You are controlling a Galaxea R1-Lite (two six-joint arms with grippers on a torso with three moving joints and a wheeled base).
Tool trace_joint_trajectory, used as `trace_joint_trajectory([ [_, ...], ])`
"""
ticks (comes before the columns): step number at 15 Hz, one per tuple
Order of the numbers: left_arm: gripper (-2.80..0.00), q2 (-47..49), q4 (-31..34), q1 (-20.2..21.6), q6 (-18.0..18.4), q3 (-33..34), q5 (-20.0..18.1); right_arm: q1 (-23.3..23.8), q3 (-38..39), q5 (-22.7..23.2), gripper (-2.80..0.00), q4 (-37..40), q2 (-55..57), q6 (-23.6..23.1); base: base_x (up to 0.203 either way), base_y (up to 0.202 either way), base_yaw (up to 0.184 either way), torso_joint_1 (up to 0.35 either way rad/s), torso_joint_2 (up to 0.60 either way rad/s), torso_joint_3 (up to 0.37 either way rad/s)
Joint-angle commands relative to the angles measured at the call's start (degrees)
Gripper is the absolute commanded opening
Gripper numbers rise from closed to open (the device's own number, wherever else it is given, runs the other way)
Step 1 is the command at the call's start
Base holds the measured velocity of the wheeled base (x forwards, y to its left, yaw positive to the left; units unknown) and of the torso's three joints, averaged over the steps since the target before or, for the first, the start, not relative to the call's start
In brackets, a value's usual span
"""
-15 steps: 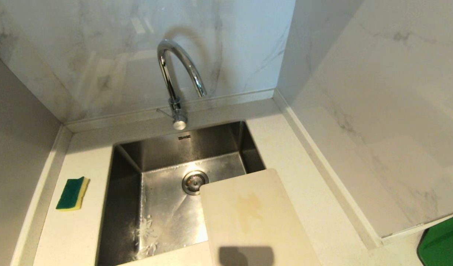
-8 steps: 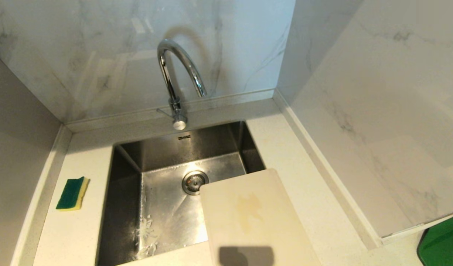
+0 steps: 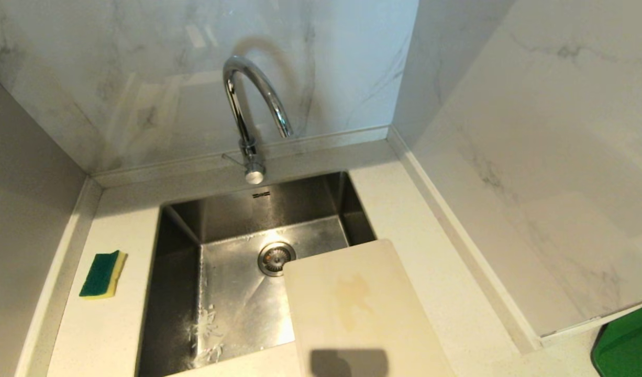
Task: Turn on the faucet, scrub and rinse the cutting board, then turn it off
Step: Turn on the tap
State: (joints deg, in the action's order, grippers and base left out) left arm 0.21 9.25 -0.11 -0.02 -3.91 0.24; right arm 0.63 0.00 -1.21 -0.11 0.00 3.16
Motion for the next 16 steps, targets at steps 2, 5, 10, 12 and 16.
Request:
trace_joint_trajectory([
  [2,-2.8,0.57,1.56,-0.03,-0.22,-1.35,0.07,0.0,0.02,-0.02,-2.8,0.02,0.0,0.01,0.0,0.0,0.0,0.0,0.0,0.0],
  [5,-2.8,11.87,5.97,-0.07,-1.23,-10.75,-4.65,0.06,0.07,-0.02,-2.8,-0.04,0.0,0.01,0.0,0.0,0.0,0.0,0.0,0.0],
  [10,-2.8,36.44,5.57,-0.21,6.09,-22.21,-14.3,0.0,0.07,-0.02,-2.8,-0.04,0.0,0.01,0.0,0.0,0.0,0.0,0.0,0.0],
  [12,-2.8,45.77,1.39,-0.23,7.98,-25.71,-17.0,0.04,0.02,-0.02,-2.8,0.01,0.0,0.01,0.0,0.0,0.0,0.0,0.0,0.0],
  [16,-2.8,63.31,-7.16,-0.63,5.94,-33.81,-18.67,0.06,0.01,-0.02,-2.8,0.01,0.0,0.01,0.0,0.0,0.0,0.0,0.0,0.0],
])
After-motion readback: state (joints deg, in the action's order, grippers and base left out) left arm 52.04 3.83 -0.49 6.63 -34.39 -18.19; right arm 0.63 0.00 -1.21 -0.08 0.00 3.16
